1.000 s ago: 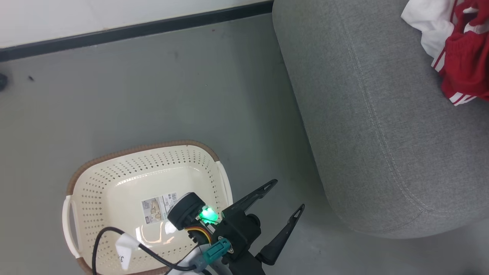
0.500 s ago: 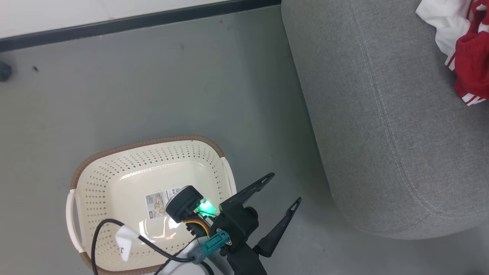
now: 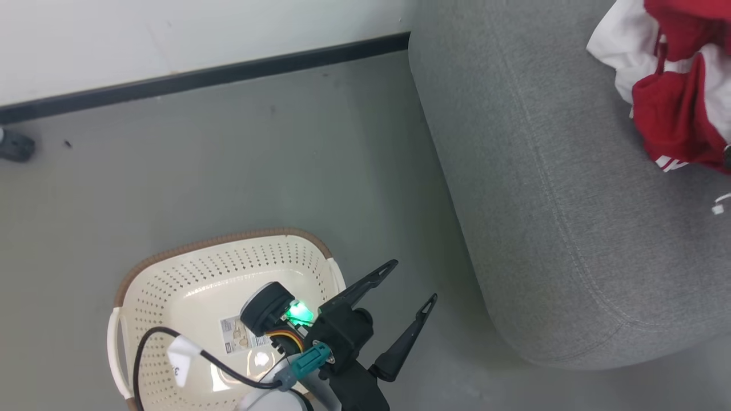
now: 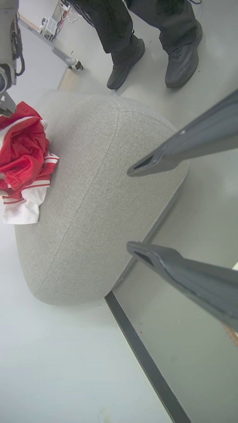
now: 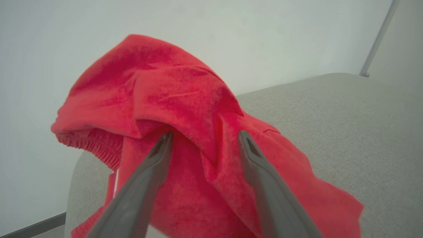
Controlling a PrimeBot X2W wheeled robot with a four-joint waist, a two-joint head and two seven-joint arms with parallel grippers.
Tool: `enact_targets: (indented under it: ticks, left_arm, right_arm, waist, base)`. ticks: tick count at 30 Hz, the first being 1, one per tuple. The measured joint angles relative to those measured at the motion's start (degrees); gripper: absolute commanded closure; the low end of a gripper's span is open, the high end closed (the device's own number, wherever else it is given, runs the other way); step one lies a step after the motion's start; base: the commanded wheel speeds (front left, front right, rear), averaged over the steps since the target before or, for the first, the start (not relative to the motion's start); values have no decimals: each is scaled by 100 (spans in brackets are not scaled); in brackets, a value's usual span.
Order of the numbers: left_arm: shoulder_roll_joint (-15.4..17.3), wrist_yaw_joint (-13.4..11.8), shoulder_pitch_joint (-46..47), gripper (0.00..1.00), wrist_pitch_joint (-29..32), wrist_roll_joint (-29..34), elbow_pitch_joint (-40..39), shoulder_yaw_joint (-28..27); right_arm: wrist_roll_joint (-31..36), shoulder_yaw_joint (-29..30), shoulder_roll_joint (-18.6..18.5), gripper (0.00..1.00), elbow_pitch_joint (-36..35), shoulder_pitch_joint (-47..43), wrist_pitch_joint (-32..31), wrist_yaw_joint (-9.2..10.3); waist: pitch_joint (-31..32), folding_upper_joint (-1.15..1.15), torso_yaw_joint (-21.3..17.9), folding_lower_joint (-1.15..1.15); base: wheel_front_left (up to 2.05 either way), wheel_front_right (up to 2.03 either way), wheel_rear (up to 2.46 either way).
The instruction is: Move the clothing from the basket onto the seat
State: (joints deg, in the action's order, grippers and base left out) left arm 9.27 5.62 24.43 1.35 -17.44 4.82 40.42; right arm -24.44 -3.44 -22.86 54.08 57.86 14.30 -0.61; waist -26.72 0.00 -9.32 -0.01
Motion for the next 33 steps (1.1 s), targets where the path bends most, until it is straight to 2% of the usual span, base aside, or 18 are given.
enact_targets:
  ticks: [11,17,33]
  left_arm:
    - [-79,-118,-293,0,-252,-82,275,-134]
    - [-147,-358,-510,0,-407,-264,374,-360]
    - [-129,-828,-1099,0,-760,-600,569,-964]
  right_arm:
    - [190,-102,248,0,-194,-869,-1,-83]
    - [316,-221,481,0,-609,-1501,-1,-144]
    - [542,-482,981,0,-1872,-3082,-1,-191]
  waist:
    - [577,0,-22,0]
    - [918,0,50,-1]
    - [1652,-1,596,0]
  base:
    - [0,0,0]
    - [0,0,0]
    - [0,0,0]
